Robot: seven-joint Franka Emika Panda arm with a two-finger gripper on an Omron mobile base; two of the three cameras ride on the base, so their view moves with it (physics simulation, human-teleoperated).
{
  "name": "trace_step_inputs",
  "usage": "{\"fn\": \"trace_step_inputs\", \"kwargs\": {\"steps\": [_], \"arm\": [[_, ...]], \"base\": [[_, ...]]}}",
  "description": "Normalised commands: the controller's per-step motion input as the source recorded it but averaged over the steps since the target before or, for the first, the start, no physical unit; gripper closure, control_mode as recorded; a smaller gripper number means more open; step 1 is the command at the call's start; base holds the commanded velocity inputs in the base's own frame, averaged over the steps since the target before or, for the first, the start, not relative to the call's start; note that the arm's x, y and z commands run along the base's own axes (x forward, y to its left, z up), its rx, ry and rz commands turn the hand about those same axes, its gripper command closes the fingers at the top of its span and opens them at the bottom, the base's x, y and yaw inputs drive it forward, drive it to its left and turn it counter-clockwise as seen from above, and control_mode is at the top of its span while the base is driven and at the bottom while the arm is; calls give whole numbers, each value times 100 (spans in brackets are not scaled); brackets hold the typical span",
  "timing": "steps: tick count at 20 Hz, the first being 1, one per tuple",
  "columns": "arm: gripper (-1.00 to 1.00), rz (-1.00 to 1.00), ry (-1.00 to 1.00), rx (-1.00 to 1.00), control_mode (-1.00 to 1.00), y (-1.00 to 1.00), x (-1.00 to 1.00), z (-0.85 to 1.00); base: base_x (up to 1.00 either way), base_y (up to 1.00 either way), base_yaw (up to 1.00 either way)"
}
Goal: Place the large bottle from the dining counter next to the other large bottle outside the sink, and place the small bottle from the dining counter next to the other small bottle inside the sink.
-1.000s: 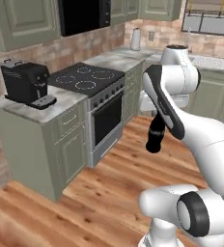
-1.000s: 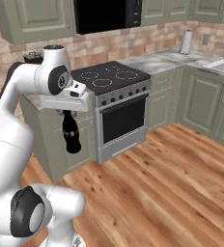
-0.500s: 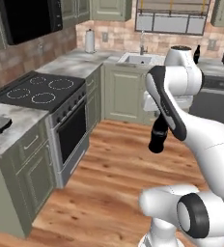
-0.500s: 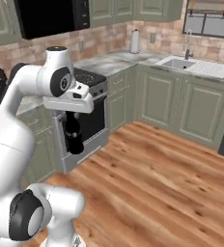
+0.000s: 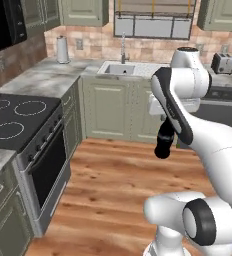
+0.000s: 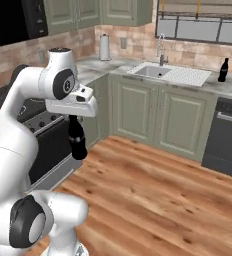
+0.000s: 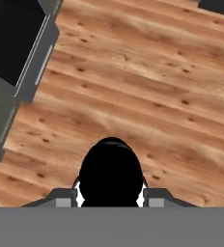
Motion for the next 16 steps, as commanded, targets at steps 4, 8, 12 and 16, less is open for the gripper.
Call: {"fn": "trace_step_inputs", "kwargs": {"steps": [4,8,12,16], "arm": [[100,0,0,0,100,0,0,0],[100,0,0,0,100,0,0,0],[100,0,0,0,100,0,0,0],[100,0,0,0,100,0,0,0]], "base": [[100,0,-26],[100,-10,-22],[90,-23,-15],[87,-34,-17]]}}
